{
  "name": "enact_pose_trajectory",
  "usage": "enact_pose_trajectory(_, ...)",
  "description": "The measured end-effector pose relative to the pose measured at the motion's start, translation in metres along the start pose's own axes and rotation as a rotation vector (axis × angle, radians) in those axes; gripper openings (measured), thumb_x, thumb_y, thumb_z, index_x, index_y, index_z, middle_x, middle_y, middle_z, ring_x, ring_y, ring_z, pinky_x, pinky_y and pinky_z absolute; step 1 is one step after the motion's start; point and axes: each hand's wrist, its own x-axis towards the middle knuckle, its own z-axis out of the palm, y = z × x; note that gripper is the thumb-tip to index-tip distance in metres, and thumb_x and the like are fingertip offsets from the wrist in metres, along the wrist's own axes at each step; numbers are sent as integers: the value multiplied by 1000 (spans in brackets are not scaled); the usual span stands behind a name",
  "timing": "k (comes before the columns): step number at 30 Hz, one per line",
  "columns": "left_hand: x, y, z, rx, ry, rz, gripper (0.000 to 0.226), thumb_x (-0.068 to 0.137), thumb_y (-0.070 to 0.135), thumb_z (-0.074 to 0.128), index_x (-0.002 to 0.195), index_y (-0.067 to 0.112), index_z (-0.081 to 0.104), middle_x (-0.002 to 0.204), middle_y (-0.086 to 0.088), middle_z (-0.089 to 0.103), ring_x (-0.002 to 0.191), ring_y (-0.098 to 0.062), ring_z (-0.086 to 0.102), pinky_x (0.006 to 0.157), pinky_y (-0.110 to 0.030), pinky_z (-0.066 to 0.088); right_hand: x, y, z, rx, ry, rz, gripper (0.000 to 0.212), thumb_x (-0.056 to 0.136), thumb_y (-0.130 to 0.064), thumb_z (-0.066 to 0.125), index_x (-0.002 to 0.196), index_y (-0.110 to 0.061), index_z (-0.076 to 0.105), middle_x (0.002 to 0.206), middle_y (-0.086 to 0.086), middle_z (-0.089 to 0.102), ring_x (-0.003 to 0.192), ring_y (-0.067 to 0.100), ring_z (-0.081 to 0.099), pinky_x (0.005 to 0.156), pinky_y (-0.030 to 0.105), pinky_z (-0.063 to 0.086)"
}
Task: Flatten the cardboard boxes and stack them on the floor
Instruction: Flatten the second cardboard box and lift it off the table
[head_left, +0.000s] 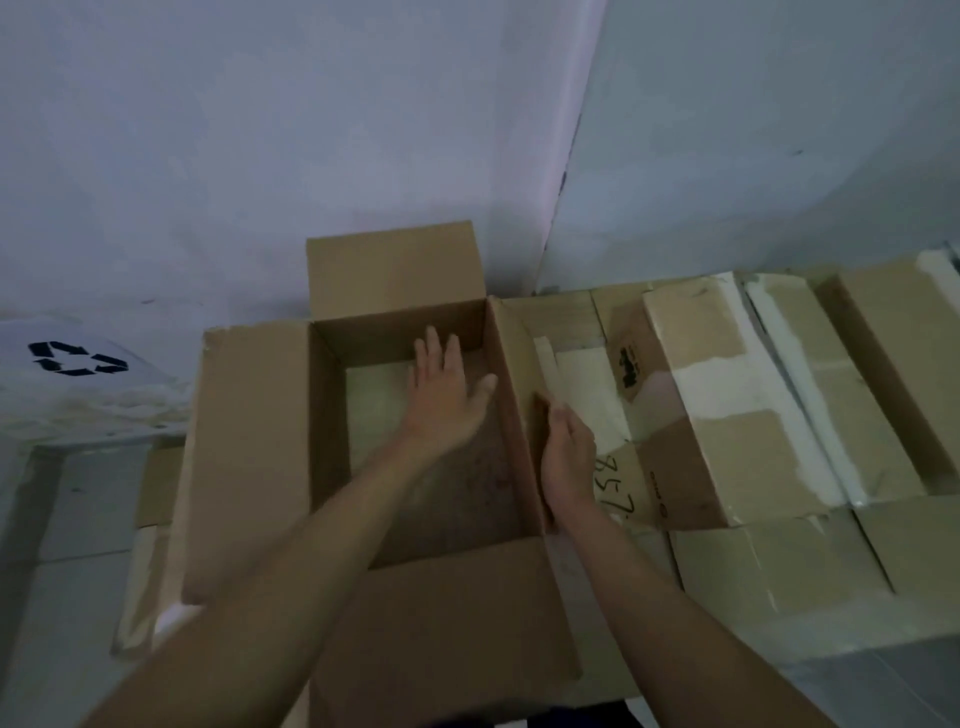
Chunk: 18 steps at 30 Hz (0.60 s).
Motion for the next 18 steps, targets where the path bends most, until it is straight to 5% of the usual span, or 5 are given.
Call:
enact_pose_trajectory(5,-71,30,67,-156,-106,-72,68,98,49,42,151,13,19,142,-15,50,124,-36,53,101,-40,43,3,52,-22,-255,43,349,57,91,-56,46,124,-13,65,125,8,65,117,33,59,97,38,44)
enact_pose_trajectory(7,-81,36,77,-116,-77,-73,63,101,41,39,152,12,15,129,-18,61,111,-38,61,93,-42,49,-5,48,-28,-270,8,406,58,95,-53,48,133,-10,56,131,13,62,119,34,57,89,37,39)
enact_pose_trajectory(12,-88,35,68,-33,27,-34,54,101,26,37,149,8,20,113,-17,68,100,-38,66,86,-42,52,-11,39,-37,-161,-11,342,64,94,-43,61,146,-9,45,143,12,53,130,32,51,104,38,40)
enact_pose_trajectory(15,-101,33,44,-42,95,-2,52,96,18,40,145,11,23,107,-17,69,95,-38,67,85,-47,54,-23,25,-38,-133,-107,174,18,95,-25,64,103,-14,75,104,6,72,100,23,65,82,31,48)
enact_pose_trajectory(18,-117,34,7,-126,234,64,48,95,19,41,141,7,33,121,-18,63,107,-37,61,91,-40,47,-40,0,-42,-80,-94,-23,30,96,-27,59,74,-10,71,81,9,71,78,21,62,64,31,43)
